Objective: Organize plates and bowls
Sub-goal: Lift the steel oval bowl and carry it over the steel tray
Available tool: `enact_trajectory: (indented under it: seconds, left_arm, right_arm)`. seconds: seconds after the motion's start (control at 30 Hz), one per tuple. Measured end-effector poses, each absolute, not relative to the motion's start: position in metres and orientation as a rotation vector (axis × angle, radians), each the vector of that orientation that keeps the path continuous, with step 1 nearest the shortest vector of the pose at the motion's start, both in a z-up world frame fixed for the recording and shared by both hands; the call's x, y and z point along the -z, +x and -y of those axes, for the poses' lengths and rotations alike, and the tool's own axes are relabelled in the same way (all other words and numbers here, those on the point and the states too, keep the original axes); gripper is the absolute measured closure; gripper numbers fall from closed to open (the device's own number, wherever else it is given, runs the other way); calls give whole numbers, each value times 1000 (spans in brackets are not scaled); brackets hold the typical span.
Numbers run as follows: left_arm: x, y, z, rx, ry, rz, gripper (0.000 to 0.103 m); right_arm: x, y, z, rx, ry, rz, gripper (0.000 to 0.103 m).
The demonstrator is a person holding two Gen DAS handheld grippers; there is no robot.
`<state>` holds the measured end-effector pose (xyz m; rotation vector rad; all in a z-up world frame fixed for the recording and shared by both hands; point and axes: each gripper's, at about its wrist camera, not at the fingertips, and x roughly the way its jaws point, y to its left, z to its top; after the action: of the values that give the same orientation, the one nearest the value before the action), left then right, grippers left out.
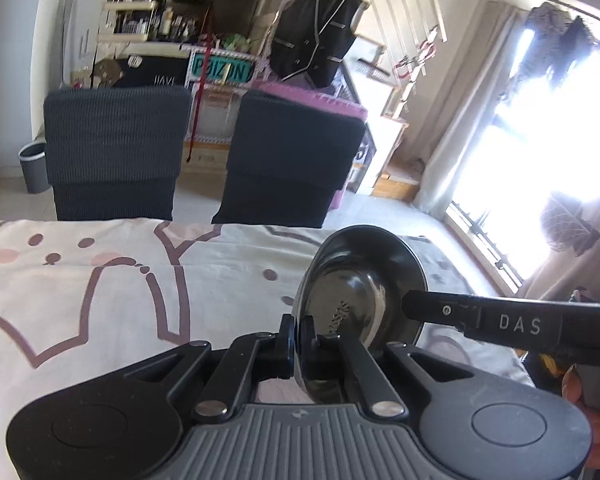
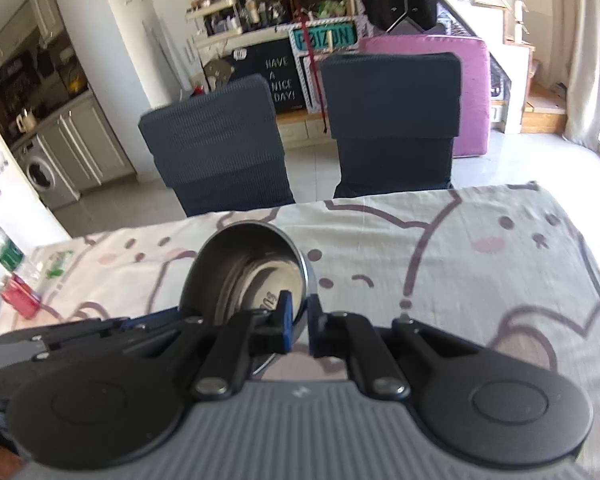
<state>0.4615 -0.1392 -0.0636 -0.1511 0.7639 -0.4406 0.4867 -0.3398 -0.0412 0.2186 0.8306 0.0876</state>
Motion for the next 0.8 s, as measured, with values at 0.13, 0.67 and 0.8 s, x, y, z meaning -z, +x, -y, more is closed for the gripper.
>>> enact_trajectory:
  seconds: [0.13, 0.67, 0.8]
  left_arm:
    - [47, 425, 130, 460, -162, -751, 101]
    - [33, 306, 98, 522, -124, -719, 100]
    - [49, 297, 104, 541, -111, -761, 100]
  right_arm:
    - [18, 436, 339, -79, 254, -794, 95]
    - [-1, 288, 311, -36, 353, -727, 95]
    - [14, 268, 311, -9, 395, -747, 95]
